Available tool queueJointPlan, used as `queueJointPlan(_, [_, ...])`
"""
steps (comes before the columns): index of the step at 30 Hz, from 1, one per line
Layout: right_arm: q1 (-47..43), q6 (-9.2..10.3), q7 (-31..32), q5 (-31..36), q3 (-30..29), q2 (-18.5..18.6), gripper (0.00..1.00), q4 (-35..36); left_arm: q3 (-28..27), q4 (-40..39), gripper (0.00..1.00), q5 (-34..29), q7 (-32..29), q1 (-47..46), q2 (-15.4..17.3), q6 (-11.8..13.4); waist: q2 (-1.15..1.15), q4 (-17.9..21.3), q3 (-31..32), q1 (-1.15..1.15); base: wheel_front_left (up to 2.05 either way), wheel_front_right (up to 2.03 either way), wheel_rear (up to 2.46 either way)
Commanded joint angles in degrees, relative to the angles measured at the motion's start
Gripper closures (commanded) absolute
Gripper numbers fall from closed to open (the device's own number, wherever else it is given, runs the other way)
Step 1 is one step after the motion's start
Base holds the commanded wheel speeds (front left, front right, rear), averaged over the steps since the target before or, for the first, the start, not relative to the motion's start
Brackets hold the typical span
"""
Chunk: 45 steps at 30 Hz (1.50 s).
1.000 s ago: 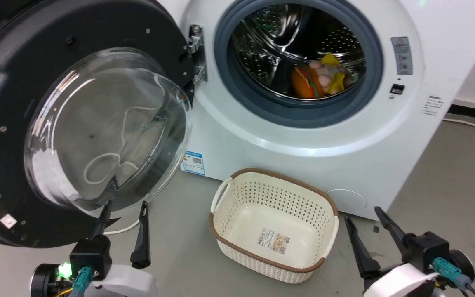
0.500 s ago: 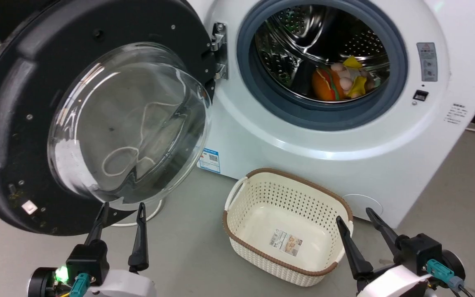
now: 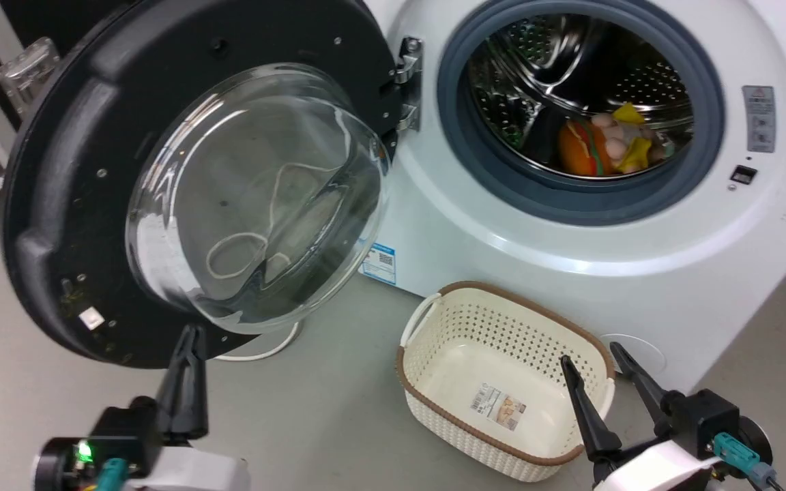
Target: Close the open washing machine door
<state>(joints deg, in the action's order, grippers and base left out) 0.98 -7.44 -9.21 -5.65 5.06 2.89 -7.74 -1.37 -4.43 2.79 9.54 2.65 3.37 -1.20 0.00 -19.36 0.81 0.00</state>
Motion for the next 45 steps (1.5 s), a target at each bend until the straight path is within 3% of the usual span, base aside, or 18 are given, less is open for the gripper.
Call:
queueJointPlan(1, [-0.9, -0.03, -0.4, -0.4, -0.1, 0.1, 0.00, -0.2, -0.8, -1.0, 1.00, 0.5, 0.5, 0.0, 0.2, -0.3, 0.00, -0.5, -0.2, 0.00, 0.00, 0.00, 0.00])
queueJointPlan(6, [-1.7, -0.03, -0.3, -0.2, -0.6, 0.1, 0.00, 0.5, -6.2, -3.7, 1.00, 6.5, 1.1, -3.1, 0.3, -1.3, 0.00, -1.8, -1.0, 0.00, 0.00, 0.00, 0.00])
queueJointPlan(10, [-2.2, -0.03, -0.2, 0.1, -1.6, 0.1, 0.00, 1.7, -10.8, -3.9, 1.00, 10.9, 1.6, -8.0, 3.2, -2.7, 0.00, -2.8, -2.2, 0.00, 0.00, 0.00, 0.00])
queueJointPlan(11, [-2.2, -0.04, 0.3, 0.4, -1.8, 0.3, 0.00, 3.1, -16.9, 1.5, 1.00, 16.9, -1.3, -16.8, 10.1, -2.8, 0.00, -2.9, -4.0, 0.00, 0.00, 0.00, 0.00])
queueJointPlan(19, [-0.3, -0.04, 0.4, 0.6, -2.0, 0.9, 0.00, 4.6, -23.9, 18.8, 1.00, 31.4, -14.8, -33.3, 17.3, -0.9, 0.00, -2.6, -7.9, 0.00, 0.00, 0.00, 0.00])
queueJointPlan(20, [0.9, -0.04, -0.1, 0.2, -1.8, 1.3, 0.00, 4.5, -25.5, 27.1, 1.00, 39.0, -23.4, -39.4, 19.5, -1.2, 0.00, -2.2, -9.7, 0.00, 0.00, 0.00, 0.00])
queueJointPlan(26, [1.1, -0.04, -1.1, -0.1, -1.3, 1.5, 0.00, 3.7, -31.4, 37.0, 1.00, 52.0, -36.4, -45.9, 20.3, 1.8, 0.00, -2.0, -11.5, 0.00, 0.00, 0.00, 0.00])
queueJointPlan(32, [1.3, -0.04, -2.2, -0.4, -1.2, 1.7, 0.00, 2.9, -33.6, 40.6, 1.00, 60.9, -50.0, -46.5, 21.9, -0.5, 0.00, -1.5, -11.7, 0.00, 0.00, 0.00, 0.00])
queueJointPlan(38, [1.1, -0.05, -3.2, -0.9, -1.7, 1.3, 0.00, 1.8, -33.7, 37.7, 1.00, 65.2, -58.6, -43.0, 20.5, -1.5, 0.00, -0.8, -10.1, 0.00, 0.00, 0.00, 0.00])
queueJointPlan(45, [-0.4, -0.05, -4.0, -1.2, -3.0, 0.7, 0.00, 0.4, -32.7, 29.7, 1.00, 67.5, -64.2, -35.8, 15.5, -0.6, 0.00, 0.1, -6.1, 0.00, 0.00, 0.00, 0.00])
